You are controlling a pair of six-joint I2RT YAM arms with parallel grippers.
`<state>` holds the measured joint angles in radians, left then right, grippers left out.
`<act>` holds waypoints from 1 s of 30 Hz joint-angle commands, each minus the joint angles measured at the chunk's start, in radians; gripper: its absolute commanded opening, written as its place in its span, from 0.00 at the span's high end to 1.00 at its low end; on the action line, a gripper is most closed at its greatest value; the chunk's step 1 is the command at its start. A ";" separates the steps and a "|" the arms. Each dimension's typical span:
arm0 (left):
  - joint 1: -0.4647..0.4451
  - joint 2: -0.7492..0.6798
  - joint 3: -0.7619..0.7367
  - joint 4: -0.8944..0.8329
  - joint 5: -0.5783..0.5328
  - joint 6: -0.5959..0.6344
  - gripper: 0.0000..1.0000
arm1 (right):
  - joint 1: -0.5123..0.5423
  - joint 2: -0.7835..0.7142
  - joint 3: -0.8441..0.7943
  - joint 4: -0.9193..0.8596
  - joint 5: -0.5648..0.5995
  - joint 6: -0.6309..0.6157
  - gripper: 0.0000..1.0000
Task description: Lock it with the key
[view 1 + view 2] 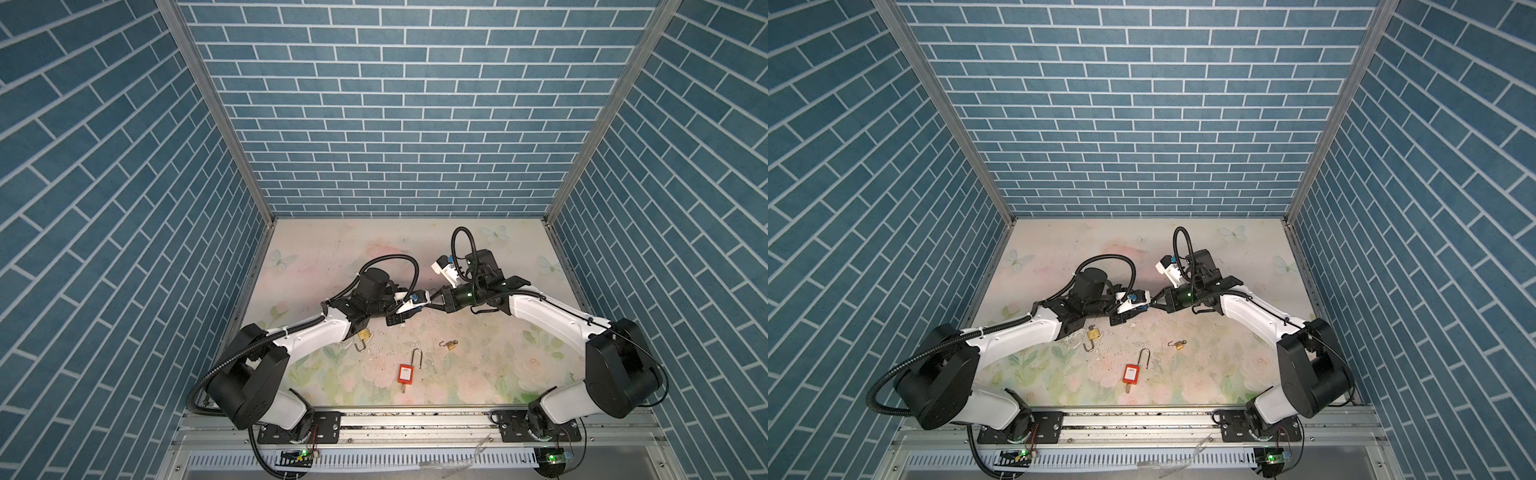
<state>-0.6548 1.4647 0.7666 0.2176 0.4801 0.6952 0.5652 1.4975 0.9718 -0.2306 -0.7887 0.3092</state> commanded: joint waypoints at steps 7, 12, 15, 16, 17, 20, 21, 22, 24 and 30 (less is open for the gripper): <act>0.012 -0.054 -0.001 0.280 -0.067 -0.005 1.00 | 0.027 0.047 -0.005 -0.074 -0.065 -0.007 1.00; 0.009 -0.057 0.002 0.306 -0.081 -0.007 1.00 | 0.026 0.063 -0.004 -0.075 -0.061 0.001 1.00; 0.004 -0.057 0.000 0.324 -0.099 -0.002 1.00 | 0.027 0.079 0.005 -0.087 -0.050 0.009 1.00; 0.001 -0.056 -0.001 0.333 -0.109 0.000 1.00 | 0.027 0.086 0.011 -0.094 -0.044 0.014 1.00; 0.002 -0.056 -0.001 0.341 -0.111 0.004 1.00 | 0.027 0.092 0.014 -0.098 -0.046 0.016 1.00; -0.006 -0.051 -0.003 0.367 -0.134 0.006 1.00 | 0.027 0.111 0.021 -0.105 -0.051 0.023 1.00; -0.008 -0.050 -0.005 0.379 -0.143 0.006 1.00 | 0.027 0.116 0.023 -0.104 -0.052 0.024 1.00; -0.010 -0.049 -0.008 0.391 -0.148 0.006 1.00 | 0.027 0.120 0.024 -0.106 -0.051 0.027 1.00; -0.012 -0.049 -0.014 0.412 -0.157 0.003 1.00 | 0.026 0.128 0.025 -0.107 -0.054 0.029 1.00; -0.013 -0.040 -0.012 0.445 -0.161 -0.004 1.00 | 0.026 0.144 0.030 -0.104 -0.057 0.027 1.00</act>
<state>-0.6682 1.4643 0.7055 0.3412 0.3397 0.7078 0.5636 1.5978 1.0225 -0.1974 -0.8059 0.3355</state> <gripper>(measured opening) 0.406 0.086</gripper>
